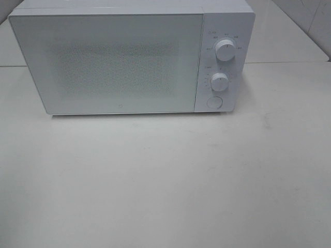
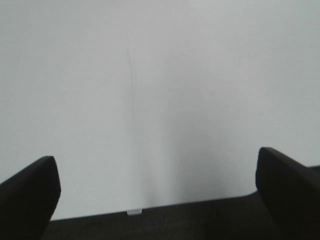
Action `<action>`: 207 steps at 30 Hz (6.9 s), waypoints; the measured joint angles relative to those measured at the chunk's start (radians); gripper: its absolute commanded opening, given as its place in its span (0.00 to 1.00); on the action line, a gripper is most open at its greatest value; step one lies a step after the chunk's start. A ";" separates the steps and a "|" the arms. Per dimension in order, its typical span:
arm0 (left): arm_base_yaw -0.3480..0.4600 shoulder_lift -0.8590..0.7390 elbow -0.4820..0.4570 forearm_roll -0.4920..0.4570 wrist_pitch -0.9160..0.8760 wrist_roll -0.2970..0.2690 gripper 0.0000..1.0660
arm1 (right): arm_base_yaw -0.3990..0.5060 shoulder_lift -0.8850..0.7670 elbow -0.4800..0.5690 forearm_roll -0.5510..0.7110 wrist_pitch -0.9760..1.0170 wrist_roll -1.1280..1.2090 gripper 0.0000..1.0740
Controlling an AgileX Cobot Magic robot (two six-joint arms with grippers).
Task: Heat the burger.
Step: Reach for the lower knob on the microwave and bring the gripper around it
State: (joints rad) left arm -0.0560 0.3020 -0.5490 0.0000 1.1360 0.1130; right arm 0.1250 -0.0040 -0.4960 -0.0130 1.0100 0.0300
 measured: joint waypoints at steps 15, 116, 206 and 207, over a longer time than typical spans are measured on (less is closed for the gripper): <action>0.000 -0.290 0.031 0.006 -0.053 -0.026 0.94 | 0.000 0.000 0.000 0.000 0.000 0.000 0.67; 0.085 -0.306 0.034 0.000 -0.057 -0.042 0.94 | 0.323 1.455 0.204 0.573 -2.076 -0.313 0.73; 0.085 -0.307 0.034 0.000 -0.057 -0.042 0.94 | 0.516 2.086 -0.314 0.856 -2.203 -0.298 0.06; 0.085 -0.307 0.034 0.000 -0.057 -0.042 0.94 | 0.516 2.086 -0.314 0.855 -2.203 -0.300 0.07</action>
State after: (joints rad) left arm 0.0290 -0.0050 -0.5150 0.0000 1.0790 0.0710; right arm 0.6410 2.0820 -0.8100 0.8420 -1.1930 -0.2700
